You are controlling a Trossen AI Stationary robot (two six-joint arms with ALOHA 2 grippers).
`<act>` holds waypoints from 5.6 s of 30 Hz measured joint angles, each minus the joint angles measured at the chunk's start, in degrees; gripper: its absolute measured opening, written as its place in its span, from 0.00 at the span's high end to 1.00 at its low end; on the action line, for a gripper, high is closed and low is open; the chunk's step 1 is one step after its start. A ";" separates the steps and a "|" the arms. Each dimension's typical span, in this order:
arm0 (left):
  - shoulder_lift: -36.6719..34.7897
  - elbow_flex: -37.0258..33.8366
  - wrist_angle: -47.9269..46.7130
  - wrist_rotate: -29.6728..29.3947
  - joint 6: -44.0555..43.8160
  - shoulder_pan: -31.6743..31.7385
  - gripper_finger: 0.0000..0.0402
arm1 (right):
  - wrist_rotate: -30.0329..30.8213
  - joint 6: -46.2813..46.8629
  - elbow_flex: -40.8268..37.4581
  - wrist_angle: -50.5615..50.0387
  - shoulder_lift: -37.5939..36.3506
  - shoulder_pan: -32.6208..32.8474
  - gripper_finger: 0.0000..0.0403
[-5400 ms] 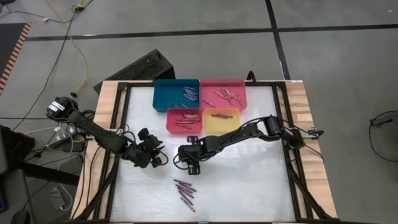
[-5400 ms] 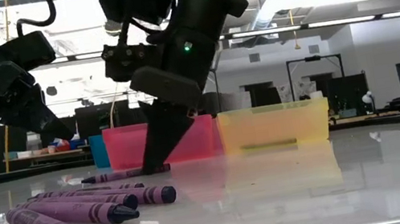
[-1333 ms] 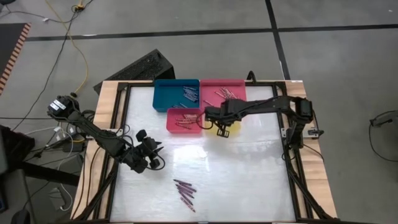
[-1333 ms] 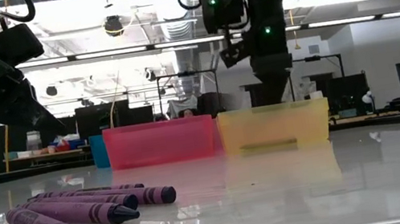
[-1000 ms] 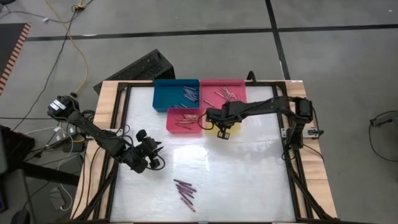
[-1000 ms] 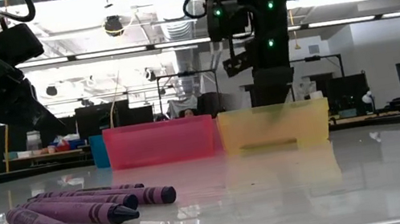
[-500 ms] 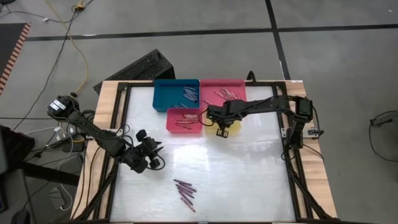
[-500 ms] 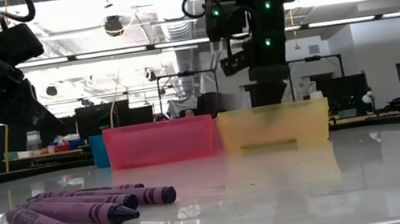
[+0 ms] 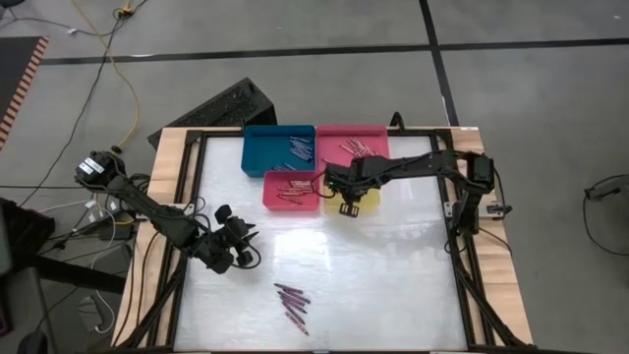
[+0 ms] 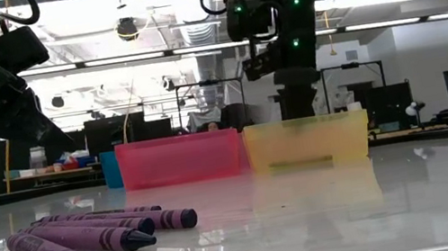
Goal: Sort crayons
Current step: Put the violet crayon into the yellow bin
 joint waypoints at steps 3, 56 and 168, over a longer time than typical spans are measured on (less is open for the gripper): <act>0.00 0.00 0.00 -0.02 -0.01 0.02 0.77 | -0.53 0.36 0.00 0.04 0.00 0.06 0.77; -0.02 -0.01 0.52 -0.04 -1.47 0.00 0.77 | -1.16 16.66 11.58 36.94 20.72 35.98 0.73; 0.00 0.00 -1.03 -3.72 -1.23 -0.13 0.77 | 4.51 -12.34 -16.99 9.94 -15.06 -0.41 0.97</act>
